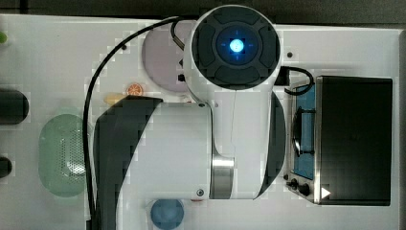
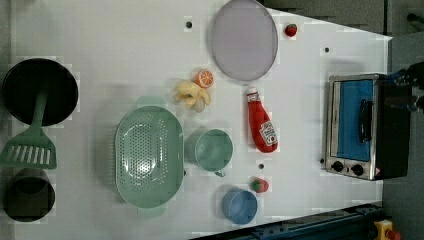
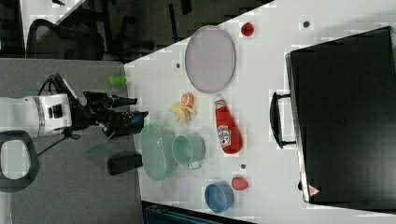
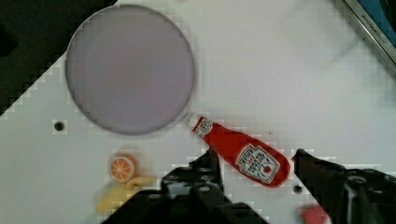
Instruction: Pick Ketchup from the table and place it in strainer.
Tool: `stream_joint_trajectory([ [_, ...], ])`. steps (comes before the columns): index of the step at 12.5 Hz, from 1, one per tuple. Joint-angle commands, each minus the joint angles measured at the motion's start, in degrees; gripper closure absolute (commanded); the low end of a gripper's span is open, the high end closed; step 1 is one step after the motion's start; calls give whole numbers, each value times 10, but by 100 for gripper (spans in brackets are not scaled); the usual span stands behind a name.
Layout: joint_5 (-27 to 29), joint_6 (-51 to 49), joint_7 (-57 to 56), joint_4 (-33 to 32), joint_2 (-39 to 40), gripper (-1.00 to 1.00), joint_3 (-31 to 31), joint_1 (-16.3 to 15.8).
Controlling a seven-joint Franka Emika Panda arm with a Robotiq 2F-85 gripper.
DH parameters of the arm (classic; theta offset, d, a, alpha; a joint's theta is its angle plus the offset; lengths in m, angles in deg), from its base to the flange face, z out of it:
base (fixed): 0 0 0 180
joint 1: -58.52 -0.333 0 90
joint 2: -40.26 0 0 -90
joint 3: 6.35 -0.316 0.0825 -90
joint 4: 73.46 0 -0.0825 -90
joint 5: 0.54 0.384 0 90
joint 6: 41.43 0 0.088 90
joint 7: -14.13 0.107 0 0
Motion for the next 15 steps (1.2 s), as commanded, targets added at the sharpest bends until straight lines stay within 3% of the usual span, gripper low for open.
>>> stream_joint_trajectory([
  [1,18,-92,-15,-63,-143,-59,-25,64],
  [3,18,-91,-18,-65,-141,-100,-28,63],
  [10,18,-22,-102,-130,-102,-100,-63,58],
  [15,18,62,-305,-196,-68,-100,-86,58],
])
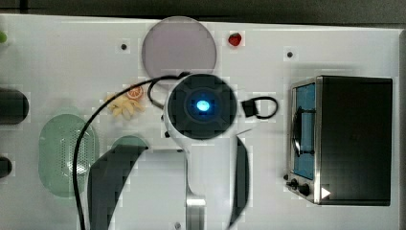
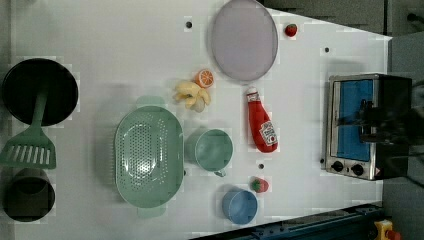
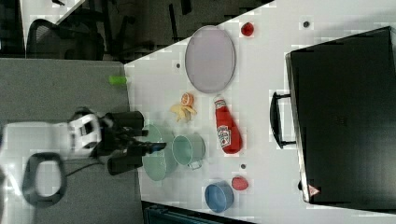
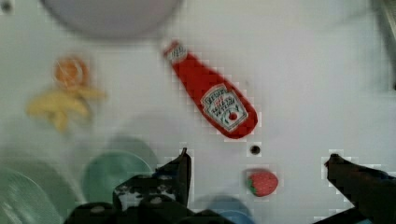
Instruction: Pick Ketchup from the table and place it in strainer.
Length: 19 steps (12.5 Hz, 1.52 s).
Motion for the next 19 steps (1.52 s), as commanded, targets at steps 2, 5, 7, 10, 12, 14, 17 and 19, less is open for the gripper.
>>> stream_joint_trajectory([
  [2,3,70,-219,-51,7,-100,1,0],
  [5,3,154,-315,-107,15,-100,0,0],
  [7,3,210,-331,-148,24,-100,0,0],
  [10,3,274,-330,-192,59,-100,0,0],
  [12,3,313,-331,-200,100,-100,0,0],
  [14,3,359,-332,-200,145,-100,-1,-1],
  [17,-12,431,-334,-200,206,-100,-1,-1],
  [19,-19,463,-333,-201,238,-100,0,-1],
])
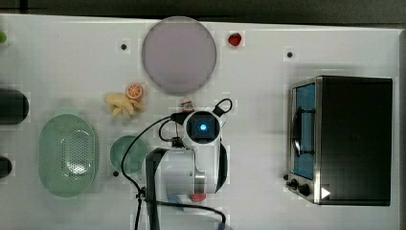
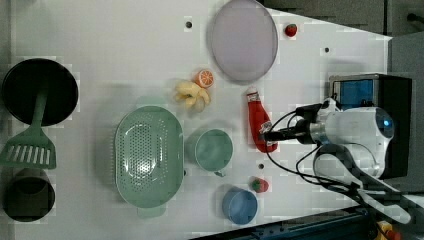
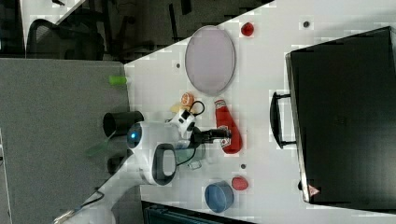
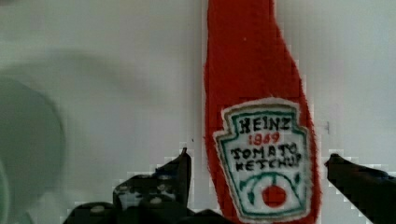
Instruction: Pick Ketchup from the table and place it in strainer.
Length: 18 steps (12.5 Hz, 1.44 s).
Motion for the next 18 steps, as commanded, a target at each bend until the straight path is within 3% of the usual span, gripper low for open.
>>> stream_joint_trajectory([
  [1,-1,48,-20,3,14,-100,-2,1],
  [5,-1,81,-21,-2,45,-93,1,1],
  [8,-1,81,-20,-5,41,-29,1,1],
  [13,1,29,-11,0,-54,-29,-16,0],
  [18,4,-190,55,55,-213,-29,-65,-6],
])
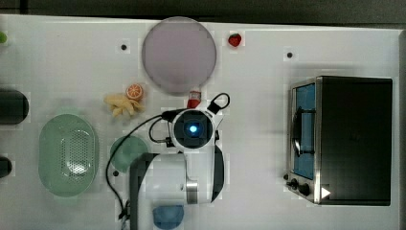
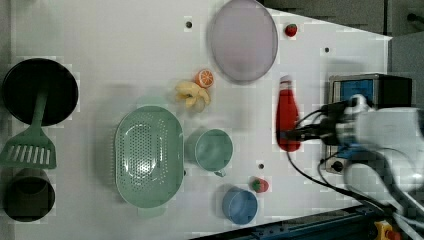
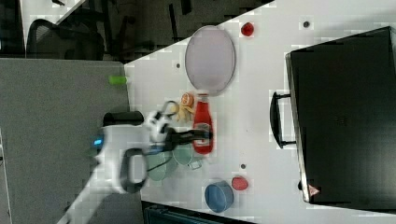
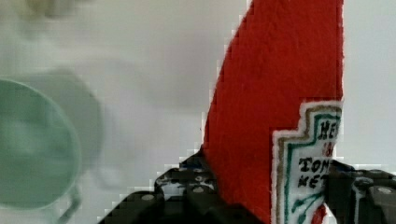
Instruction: Pick Ketchup from the table and place it in strainer.
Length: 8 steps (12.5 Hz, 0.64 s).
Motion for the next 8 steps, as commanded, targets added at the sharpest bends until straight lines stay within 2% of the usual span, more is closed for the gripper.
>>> stream_joint_trajectory([
  [1,3,-103,68,54,-88,-29,-53,-14],
  [3,25,-156,145,77,-108,-29,-92,-26],
  [6,75,-160,265,105,-98,-29,-163,-42],
  [8,79,-150,327,120,-78,-29,-217,-49],
])
